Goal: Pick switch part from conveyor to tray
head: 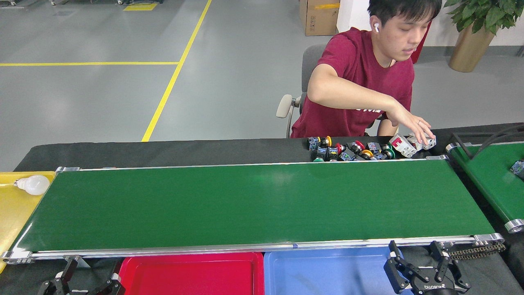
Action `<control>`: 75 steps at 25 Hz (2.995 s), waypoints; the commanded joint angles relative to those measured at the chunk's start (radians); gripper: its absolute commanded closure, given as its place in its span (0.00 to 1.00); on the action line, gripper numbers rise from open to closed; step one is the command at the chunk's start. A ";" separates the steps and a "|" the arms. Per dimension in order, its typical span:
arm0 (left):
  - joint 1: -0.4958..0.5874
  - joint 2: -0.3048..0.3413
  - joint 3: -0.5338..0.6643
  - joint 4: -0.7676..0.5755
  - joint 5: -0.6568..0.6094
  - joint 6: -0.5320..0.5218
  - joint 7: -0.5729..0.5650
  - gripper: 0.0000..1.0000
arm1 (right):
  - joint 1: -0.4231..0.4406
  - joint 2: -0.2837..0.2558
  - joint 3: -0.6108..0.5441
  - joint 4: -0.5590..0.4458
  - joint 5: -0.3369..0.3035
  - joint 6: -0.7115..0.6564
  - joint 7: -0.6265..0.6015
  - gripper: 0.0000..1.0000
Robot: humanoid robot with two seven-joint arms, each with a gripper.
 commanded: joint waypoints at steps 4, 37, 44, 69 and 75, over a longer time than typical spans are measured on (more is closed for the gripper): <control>-0.007 0.010 0.008 -0.010 0.003 0.001 0.009 0.00 | -0.023 -0.004 -0.002 -0.015 0.000 0.000 0.000 0.01; -0.013 0.027 0.000 0.027 0.001 -0.003 0.003 0.00 | -0.087 -0.007 -0.031 0.037 0.000 0.027 0.033 0.01; -0.013 0.025 -0.003 0.025 -0.002 -0.003 0.005 0.00 | -0.293 -0.060 -0.048 0.315 -0.003 0.110 0.048 0.01; -0.017 0.030 -0.015 0.025 -0.005 -0.003 0.005 0.00 | -0.589 -0.067 0.182 0.677 -0.005 0.060 0.062 0.87; -0.014 0.030 -0.014 0.025 -0.005 -0.003 0.005 0.00 | -0.563 -0.071 0.171 0.605 -0.006 0.015 0.057 0.97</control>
